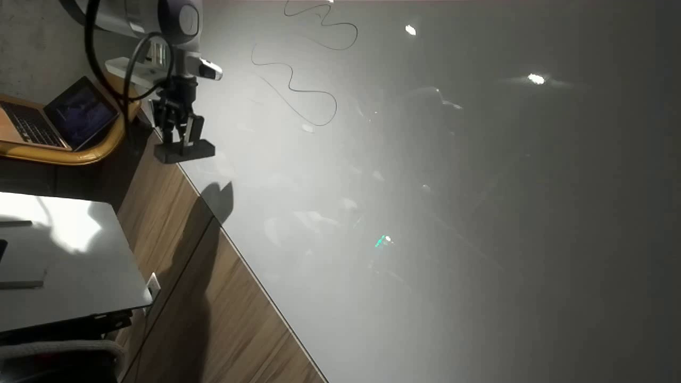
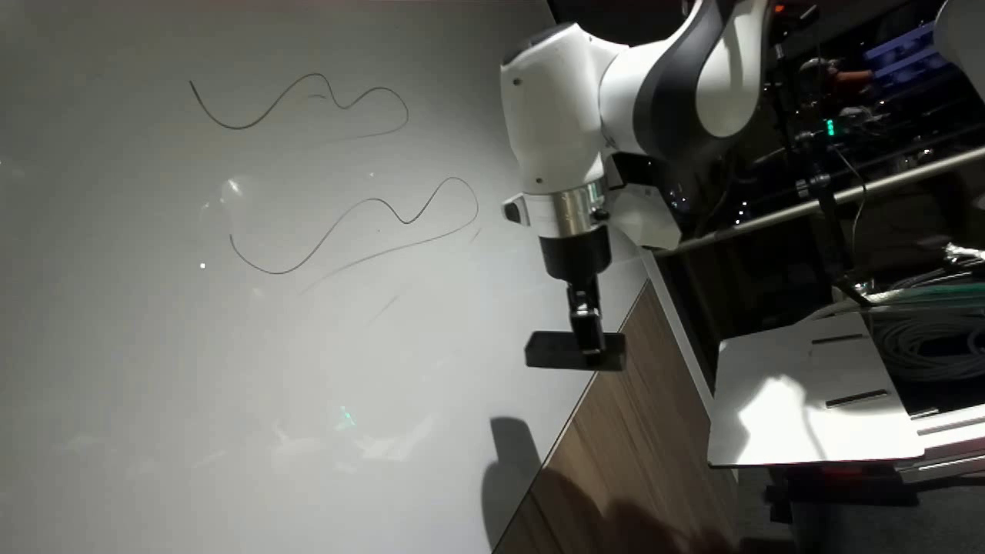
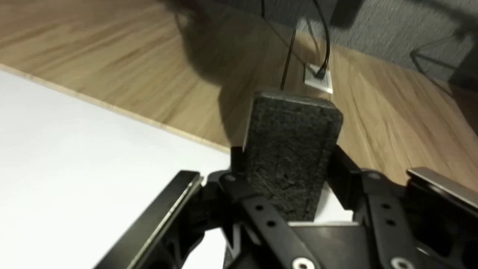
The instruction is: Use the eraser to wipe the whiteboard.
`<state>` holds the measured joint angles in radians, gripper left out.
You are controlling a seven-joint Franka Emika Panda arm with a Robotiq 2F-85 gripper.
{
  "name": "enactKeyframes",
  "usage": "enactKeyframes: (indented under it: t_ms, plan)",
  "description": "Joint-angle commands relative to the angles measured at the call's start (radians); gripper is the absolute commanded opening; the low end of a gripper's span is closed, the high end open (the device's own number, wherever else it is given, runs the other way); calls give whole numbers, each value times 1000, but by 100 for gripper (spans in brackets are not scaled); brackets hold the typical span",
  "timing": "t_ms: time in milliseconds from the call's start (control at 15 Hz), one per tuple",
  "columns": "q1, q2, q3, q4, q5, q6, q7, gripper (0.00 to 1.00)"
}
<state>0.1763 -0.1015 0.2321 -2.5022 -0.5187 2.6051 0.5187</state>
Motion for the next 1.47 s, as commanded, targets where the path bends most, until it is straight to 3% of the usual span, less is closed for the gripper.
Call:
enactKeyframes:
  t_ms: [0, 600, 1067, 1400]
  plan:
    - [-9, 11, 40, 157, -166, -27, 111, 31]
    - [-4, -18, 71, 436, -410, -72, 279, 31]
    - [-4, 45, 67, 647, -489, -105, 303, 31]
    - [34, 128, 74, 787, -521, -192, 295, 31]
